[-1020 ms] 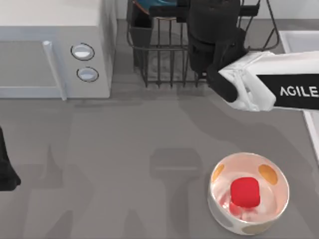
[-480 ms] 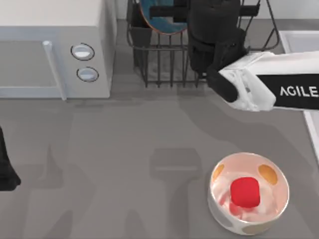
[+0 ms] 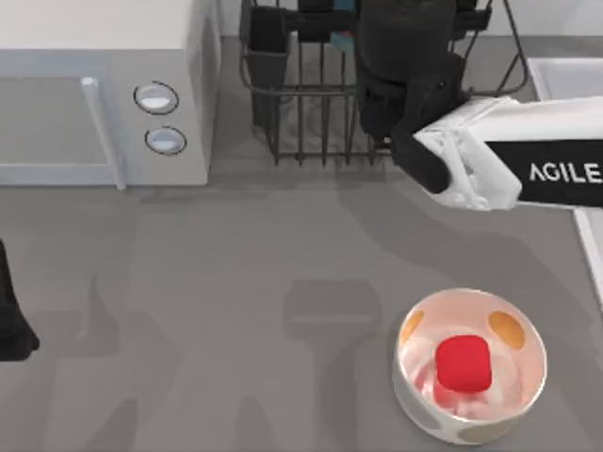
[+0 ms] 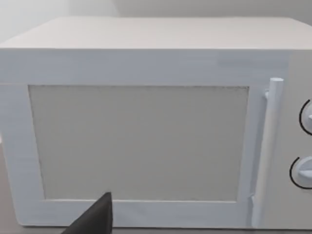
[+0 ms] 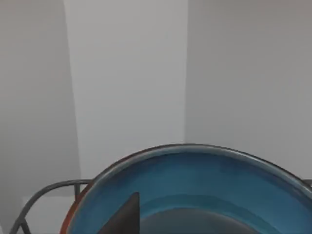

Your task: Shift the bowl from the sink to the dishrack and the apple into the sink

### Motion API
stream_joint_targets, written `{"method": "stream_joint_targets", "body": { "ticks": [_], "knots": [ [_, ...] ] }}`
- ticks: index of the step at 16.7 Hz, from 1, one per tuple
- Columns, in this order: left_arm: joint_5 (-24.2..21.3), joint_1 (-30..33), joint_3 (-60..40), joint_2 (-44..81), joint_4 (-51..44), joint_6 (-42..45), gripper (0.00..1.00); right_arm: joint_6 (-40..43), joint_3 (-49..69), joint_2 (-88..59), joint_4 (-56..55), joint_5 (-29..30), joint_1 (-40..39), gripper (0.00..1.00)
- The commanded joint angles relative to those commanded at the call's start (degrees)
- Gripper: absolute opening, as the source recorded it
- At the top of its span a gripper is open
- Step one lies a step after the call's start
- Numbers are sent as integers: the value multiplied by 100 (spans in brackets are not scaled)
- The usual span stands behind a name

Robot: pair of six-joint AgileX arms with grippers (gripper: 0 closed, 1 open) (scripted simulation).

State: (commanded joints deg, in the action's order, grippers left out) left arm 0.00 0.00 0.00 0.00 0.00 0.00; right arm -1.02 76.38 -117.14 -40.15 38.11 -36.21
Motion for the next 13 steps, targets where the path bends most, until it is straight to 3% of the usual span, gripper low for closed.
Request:
{"method": "stream_joint_targets", "body": {
  "ticks": [9,13],
  "knots": [
    [0,0,0,0,0,0,100,0,-55,61,13,-46,13,100],
    [0,0,0,0,0,0,100,-6,-856,904,199,-631,354,100]
  ]
}}
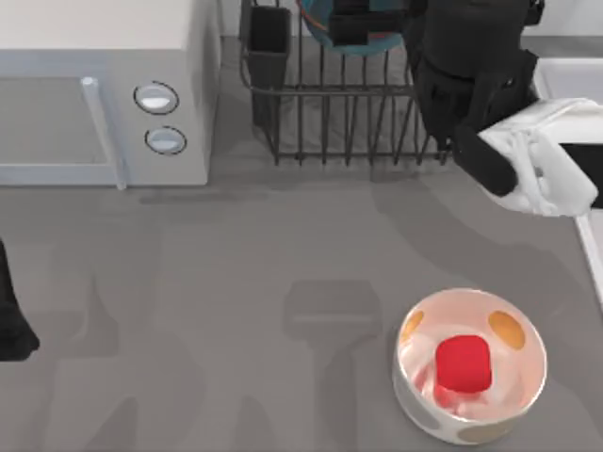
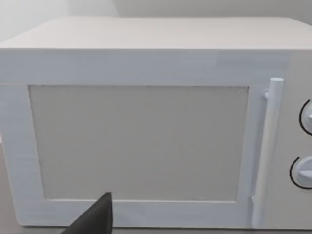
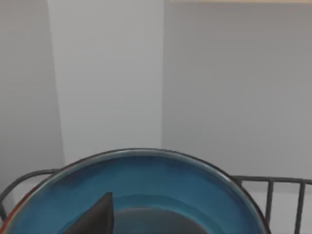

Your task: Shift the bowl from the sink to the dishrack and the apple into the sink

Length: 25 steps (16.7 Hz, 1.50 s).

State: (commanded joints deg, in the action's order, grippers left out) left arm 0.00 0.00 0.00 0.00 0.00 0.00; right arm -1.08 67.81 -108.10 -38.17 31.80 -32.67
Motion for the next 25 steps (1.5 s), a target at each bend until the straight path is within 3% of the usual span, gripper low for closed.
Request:
{"method": "stream_joint_targets", "body": {
  "ticks": [5,13,19,25],
  "knots": [
    [0,0,0,0,0,0,100,-44,-1960,2397,675,-1218,773,100],
    [0,0,0,0,0,0,100,-98,-5370,7784,2543,-2780,2272,100],
    [0,0,0,0,0,0,100,41,-6646,10320,3606,-3170,3090,100],
    [0,0,0,0,0,0,100,108,-6782,10810,3817,-3180,3267,100]
  ]
}}
